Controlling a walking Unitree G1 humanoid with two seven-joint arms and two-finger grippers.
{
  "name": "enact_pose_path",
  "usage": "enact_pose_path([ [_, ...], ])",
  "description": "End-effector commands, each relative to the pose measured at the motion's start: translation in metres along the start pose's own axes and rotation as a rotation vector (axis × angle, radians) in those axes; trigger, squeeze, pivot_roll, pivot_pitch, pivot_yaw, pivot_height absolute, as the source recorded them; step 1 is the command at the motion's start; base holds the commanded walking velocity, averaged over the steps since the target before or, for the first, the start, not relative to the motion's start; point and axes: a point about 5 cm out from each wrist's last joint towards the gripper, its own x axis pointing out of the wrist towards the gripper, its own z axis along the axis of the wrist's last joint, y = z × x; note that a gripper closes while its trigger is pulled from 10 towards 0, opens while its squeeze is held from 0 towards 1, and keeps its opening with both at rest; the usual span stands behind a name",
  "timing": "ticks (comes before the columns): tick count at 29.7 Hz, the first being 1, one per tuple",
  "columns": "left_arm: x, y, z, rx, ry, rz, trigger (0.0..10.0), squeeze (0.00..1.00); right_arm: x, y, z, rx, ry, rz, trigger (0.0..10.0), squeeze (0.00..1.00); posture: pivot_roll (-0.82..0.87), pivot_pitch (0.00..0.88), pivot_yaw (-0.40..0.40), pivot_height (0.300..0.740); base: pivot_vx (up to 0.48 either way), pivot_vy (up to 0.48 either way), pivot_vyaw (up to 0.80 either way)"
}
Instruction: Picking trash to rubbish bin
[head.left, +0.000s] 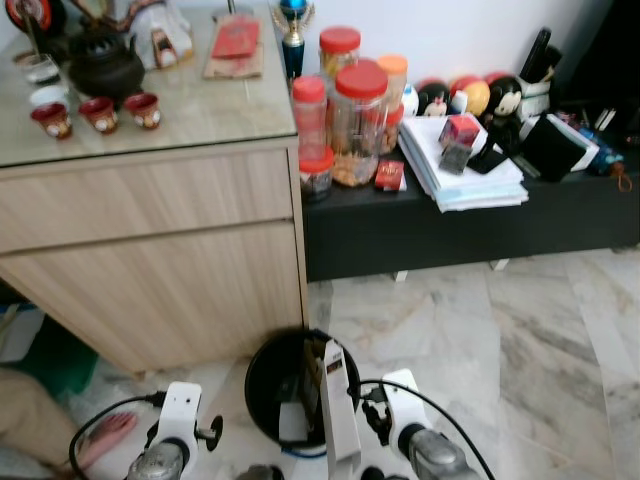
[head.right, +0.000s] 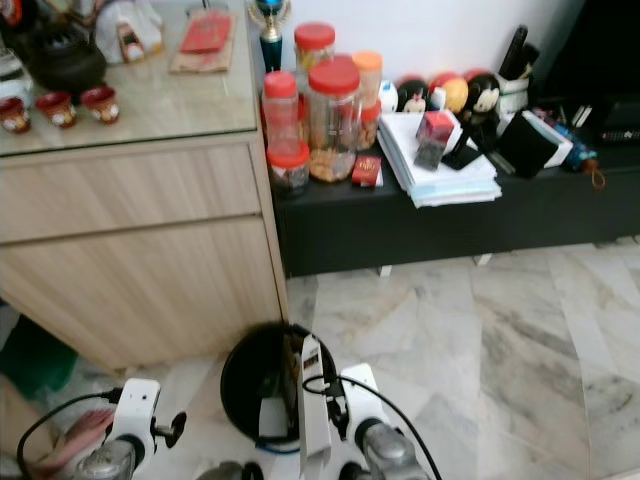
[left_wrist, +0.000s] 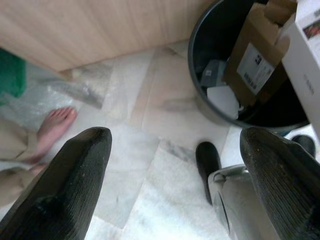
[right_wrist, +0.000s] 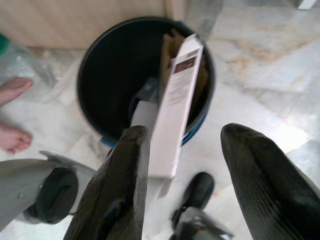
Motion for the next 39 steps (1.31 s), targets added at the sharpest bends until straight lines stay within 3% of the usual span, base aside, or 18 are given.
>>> enact_pose_path([
  [1,-0.0036,0.0023,-0.0109,-0.003,0.036,0.007,10.0,0.0,-0.0022,-0.0017,-0.0071,0.01,0.017,-0.009,10.0,0.0,0.15,0.093,0.018,0.74,-0.292,0.0,0.0],
  [20,-0.0038,0.0013,-0.0114,-0.007,0.034,0.007,10.0,0.0,-0.003,-0.0025,-0.009,0.014,0.018,-0.015,10.0,0.0,0.15,0.109,0.012,0.74,-0.283,0.0,0.0],
  [39,-0.0062,0.0032,-0.0168,-0.013,0.04,0.043,10.0,0.0,-0.0041,-0.0053,-0.0109,0.048,0.015,-0.034,10.0,0.0,0.15,0.127,0.01,0.74,0.0,0.0,0.0],
])
